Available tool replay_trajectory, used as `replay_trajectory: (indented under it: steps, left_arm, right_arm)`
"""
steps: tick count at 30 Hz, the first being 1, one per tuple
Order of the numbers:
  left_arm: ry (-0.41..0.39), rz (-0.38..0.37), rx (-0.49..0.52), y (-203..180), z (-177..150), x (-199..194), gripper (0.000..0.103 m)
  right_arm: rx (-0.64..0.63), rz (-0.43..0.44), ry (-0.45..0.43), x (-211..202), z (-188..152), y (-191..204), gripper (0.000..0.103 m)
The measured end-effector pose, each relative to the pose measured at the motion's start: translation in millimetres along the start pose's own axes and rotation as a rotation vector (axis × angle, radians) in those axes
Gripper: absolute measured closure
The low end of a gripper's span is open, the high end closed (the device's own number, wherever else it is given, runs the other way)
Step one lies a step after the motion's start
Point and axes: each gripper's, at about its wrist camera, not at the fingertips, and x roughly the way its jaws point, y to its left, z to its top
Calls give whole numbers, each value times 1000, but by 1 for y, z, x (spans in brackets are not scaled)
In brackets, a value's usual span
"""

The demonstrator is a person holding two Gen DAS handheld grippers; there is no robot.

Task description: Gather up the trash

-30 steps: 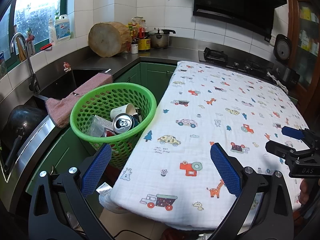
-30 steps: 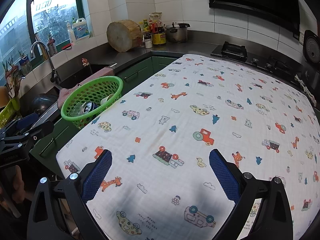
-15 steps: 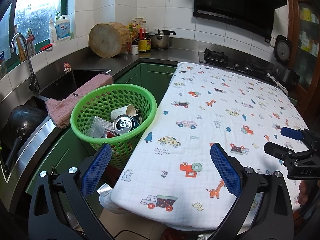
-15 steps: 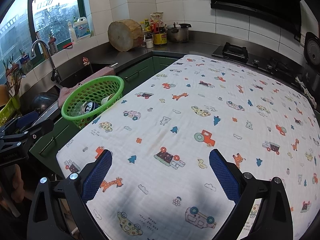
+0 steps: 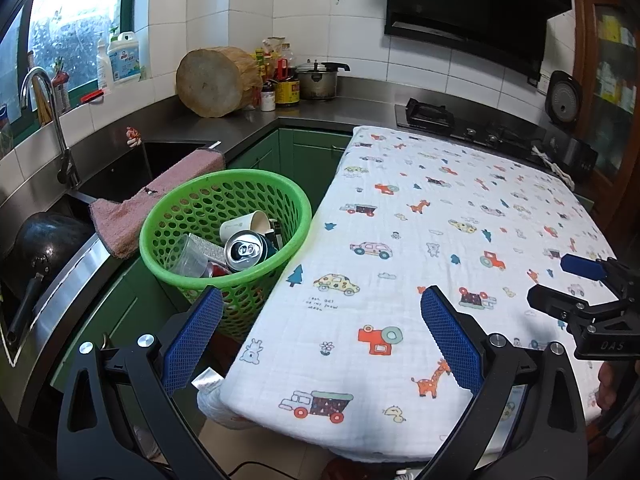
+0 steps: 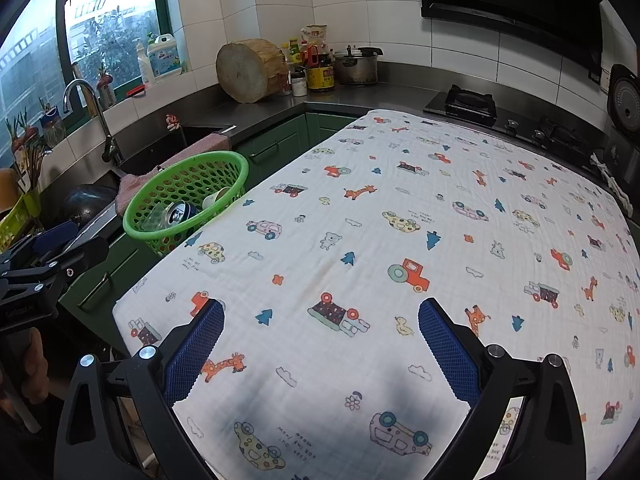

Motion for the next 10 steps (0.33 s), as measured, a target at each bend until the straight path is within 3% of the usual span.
replay_trajectory:
  steps: [10]
  left_arm:
    - [17,-15,-13,-2,-3,3,5]
  right_arm:
    - [-5,3,-1,-1,-2,0,8]
